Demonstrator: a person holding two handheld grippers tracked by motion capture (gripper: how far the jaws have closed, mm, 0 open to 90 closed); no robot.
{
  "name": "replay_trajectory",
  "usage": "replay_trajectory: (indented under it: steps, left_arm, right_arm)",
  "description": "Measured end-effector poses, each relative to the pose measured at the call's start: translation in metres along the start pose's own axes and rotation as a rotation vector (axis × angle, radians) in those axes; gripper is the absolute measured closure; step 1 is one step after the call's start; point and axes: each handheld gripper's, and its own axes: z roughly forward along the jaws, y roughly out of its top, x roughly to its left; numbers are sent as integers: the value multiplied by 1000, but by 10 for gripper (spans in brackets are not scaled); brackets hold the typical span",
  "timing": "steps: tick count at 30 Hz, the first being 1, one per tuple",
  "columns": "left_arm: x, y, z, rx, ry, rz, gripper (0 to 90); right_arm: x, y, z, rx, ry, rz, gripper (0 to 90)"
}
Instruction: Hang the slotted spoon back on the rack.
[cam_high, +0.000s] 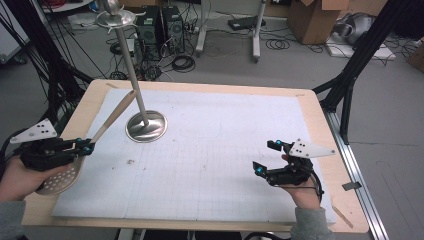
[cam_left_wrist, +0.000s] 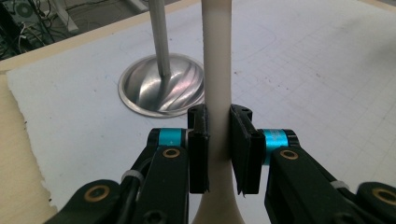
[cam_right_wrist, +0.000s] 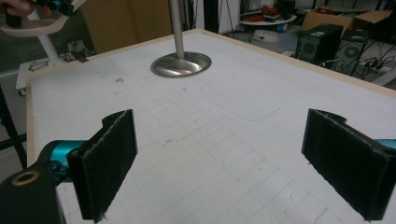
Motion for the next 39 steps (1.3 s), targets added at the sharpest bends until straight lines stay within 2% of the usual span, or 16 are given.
replay_trajectory:
  steps: [12, 17, 30, 39]
  left_arm:
    - [8, 15, -12, -33, 15, -42, 777]
    - [11, 20, -16, -39, 25, -44, 777]
    - [15, 31, -32, -100, 35, -61, 777]
    - [20, 38, -40, -112, 54, -60, 777]
  right_arm:
    - [-2, -1, -1, -2, 3, 6, 94]
    - [-3, -2, -1, 1, 0, 15, 94]
    - [-4, -3, -3, -4, -2, 23, 94]
    - [-6, -4, -4, -4, -4, 25, 94]
